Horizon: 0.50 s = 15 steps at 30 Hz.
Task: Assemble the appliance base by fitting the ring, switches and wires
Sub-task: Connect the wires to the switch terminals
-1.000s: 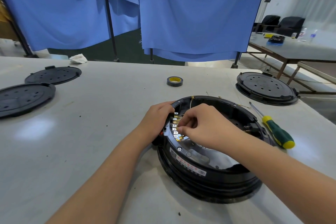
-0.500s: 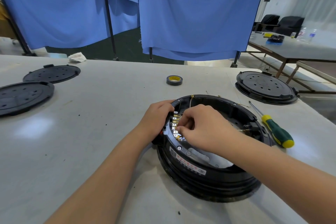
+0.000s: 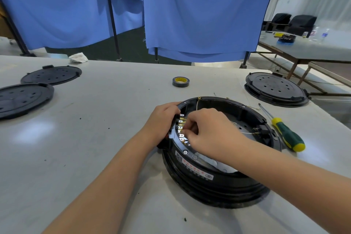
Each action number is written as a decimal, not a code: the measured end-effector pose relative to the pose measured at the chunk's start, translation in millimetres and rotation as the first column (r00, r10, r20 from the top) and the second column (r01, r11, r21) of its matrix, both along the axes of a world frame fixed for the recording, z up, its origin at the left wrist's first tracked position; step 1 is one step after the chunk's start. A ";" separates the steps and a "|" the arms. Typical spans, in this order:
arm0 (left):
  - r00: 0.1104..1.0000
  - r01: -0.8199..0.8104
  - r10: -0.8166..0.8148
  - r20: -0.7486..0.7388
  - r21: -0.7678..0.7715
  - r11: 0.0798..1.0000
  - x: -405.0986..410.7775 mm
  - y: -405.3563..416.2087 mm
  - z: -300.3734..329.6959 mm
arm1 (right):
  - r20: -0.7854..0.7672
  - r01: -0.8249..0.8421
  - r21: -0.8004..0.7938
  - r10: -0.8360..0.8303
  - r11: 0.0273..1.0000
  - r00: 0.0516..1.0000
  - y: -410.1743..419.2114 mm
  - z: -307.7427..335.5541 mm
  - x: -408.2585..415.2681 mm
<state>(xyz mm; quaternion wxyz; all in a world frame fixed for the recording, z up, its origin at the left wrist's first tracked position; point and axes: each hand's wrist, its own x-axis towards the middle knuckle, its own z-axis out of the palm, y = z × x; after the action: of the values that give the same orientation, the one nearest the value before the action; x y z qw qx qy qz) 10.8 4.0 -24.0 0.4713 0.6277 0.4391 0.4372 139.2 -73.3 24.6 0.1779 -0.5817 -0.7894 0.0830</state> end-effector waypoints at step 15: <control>1.000 0.002 -0.002 -0.020 -0.003 1.000 0.6 0.0 1.4 | -0.006 -0.027 -0.050 0.026 0.998 1.000 3.4 1.5 1.4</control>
<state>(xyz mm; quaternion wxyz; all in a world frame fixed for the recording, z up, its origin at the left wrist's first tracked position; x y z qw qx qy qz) 11.3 4.1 -22.6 0.4684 0.6317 0.4438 0.4297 140.6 -70.0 26.2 0.1641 -0.5753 -0.7942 0.1068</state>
